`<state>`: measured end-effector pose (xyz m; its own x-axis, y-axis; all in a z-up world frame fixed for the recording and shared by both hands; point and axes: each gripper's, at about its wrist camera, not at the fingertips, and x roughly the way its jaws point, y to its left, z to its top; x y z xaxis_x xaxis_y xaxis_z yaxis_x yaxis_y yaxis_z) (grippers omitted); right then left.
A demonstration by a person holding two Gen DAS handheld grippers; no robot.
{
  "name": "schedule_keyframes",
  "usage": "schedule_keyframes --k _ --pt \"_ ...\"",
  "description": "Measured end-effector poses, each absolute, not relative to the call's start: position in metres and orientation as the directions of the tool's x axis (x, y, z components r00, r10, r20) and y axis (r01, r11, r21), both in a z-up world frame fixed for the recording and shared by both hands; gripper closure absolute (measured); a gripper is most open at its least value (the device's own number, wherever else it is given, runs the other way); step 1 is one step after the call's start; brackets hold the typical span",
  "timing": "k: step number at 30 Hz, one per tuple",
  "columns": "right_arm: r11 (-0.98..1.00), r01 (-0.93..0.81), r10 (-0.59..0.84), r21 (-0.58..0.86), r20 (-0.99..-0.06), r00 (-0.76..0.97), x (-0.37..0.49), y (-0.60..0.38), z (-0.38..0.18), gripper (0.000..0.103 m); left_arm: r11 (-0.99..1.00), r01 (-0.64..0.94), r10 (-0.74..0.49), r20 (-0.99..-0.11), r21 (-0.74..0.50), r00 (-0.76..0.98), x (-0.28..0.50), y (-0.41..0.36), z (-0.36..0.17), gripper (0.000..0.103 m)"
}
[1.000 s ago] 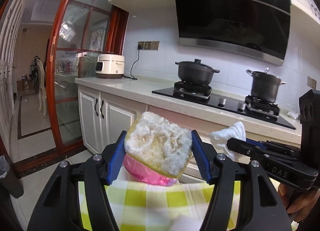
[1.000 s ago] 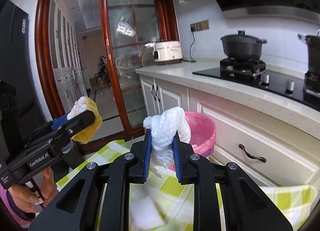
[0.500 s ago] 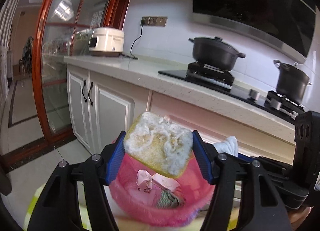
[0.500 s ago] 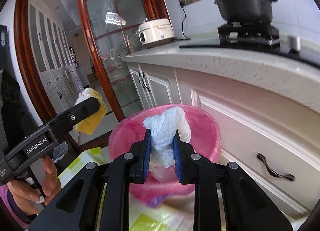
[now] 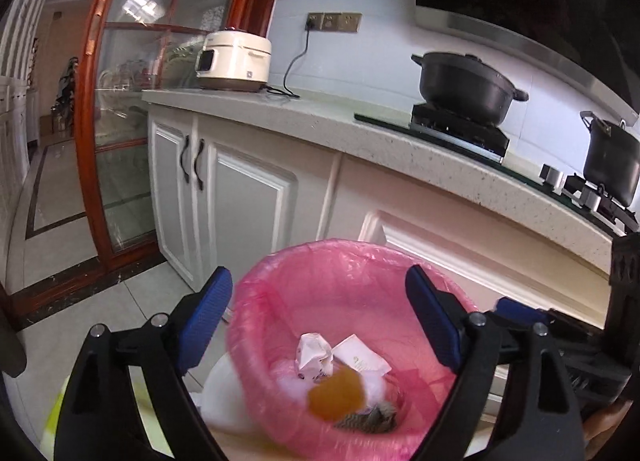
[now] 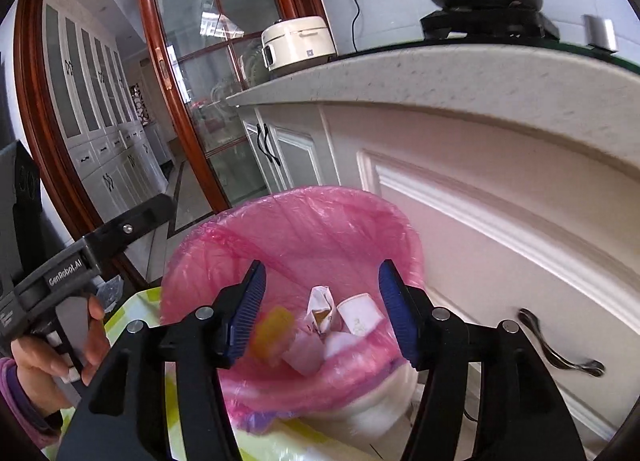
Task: Collect trash
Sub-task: 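Grasp the yellow sponge with the left gripper while the right gripper grasps white tissue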
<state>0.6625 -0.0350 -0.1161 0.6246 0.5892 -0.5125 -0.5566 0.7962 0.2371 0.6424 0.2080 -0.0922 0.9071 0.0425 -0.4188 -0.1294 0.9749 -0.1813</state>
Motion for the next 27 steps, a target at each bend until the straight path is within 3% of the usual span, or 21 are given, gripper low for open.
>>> schedule_keyframes --k 4,10,14,27 --pt "0.801 -0.566 0.578 0.194 -0.498 0.647 0.614 -0.057 -0.086 0.046 0.978 -0.153 0.083 -0.41 -0.14 0.908 0.588 0.205 -0.074 0.006" --pt "0.818 -0.554 0.549 0.155 -0.499 0.671 0.51 -0.09 -0.049 0.045 0.981 -0.18 0.131 -0.425 -0.078 0.896 0.492 0.186 -0.049 0.005" --pt "0.837 -0.528 0.524 0.14 -0.482 0.702 0.439 -0.105 -0.039 0.039 0.985 -0.167 0.139 -0.412 -0.032 0.901 0.424 0.162 -0.04 0.005" --pt "0.876 -0.455 0.463 0.161 -0.548 0.697 0.301 -0.13 -0.084 0.038 0.986 -0.154 0.104 -0.485 -0.065 0.868 0.272 0.119 -0.076 0.005"
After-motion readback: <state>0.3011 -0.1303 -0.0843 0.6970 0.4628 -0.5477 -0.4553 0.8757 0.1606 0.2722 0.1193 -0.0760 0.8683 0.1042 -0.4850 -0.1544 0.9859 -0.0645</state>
